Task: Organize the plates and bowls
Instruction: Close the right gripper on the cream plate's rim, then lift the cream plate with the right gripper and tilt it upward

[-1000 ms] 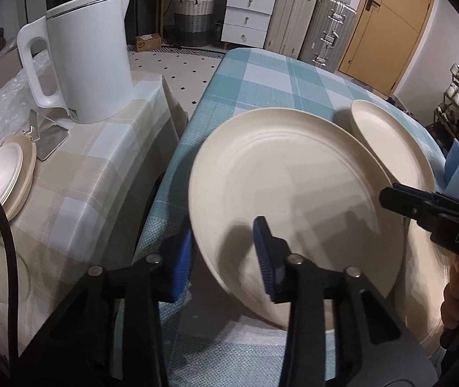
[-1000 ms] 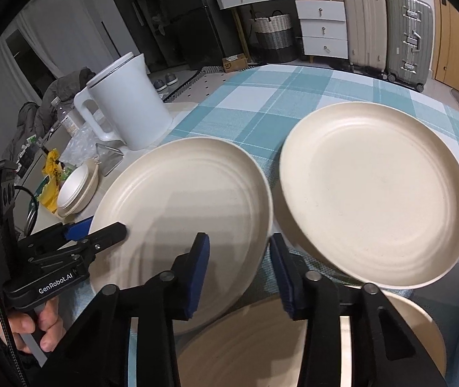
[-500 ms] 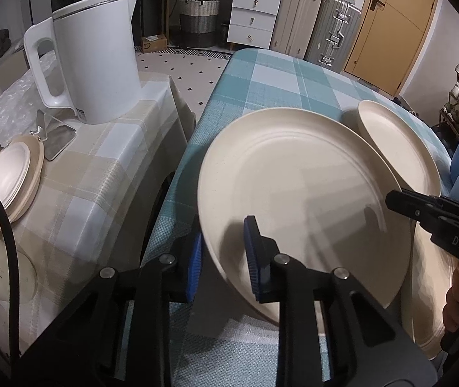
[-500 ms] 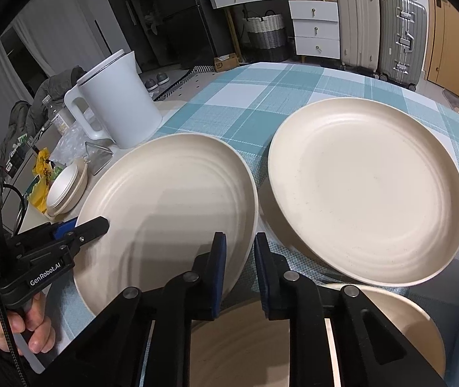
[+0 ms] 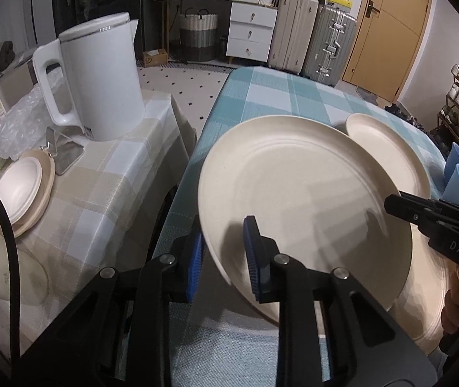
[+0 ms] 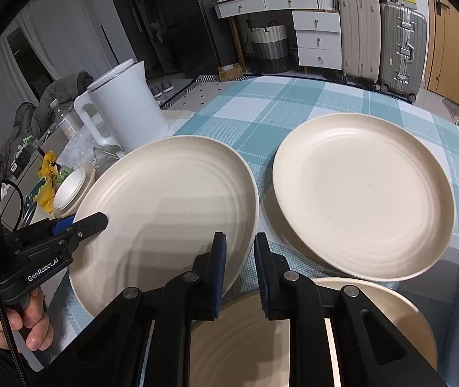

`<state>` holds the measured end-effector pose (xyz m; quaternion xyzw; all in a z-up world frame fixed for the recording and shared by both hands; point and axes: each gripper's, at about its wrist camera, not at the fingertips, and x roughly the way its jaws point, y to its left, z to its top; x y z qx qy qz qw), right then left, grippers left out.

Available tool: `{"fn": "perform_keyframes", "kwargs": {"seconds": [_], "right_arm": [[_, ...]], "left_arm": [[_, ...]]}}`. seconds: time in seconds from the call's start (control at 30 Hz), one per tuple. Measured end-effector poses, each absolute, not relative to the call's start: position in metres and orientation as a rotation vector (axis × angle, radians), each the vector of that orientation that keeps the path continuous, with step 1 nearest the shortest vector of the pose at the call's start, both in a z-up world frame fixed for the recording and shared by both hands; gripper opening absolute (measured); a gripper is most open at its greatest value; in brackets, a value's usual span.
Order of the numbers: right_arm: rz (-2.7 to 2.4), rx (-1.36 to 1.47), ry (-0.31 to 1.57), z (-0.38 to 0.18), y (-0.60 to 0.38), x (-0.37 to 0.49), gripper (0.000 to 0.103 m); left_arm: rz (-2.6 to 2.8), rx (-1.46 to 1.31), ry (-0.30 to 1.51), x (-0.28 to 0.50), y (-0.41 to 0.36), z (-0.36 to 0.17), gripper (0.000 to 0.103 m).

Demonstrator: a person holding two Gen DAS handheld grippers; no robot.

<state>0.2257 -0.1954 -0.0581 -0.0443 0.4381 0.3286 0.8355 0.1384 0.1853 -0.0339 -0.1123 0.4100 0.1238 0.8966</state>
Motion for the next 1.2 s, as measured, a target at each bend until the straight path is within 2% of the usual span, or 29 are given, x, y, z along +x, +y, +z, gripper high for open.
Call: {"fn": "perform_keyframes", "kwargs": {"seconds": [1.2], "right_arm": [[0.578, -0.048, 0.805, -0.017, -0.302, 0.175, 0.018]], "left_arm": [[0.087, -0.115, 0.765, 0.116, 0.078, 0.013, 0.021]]}}
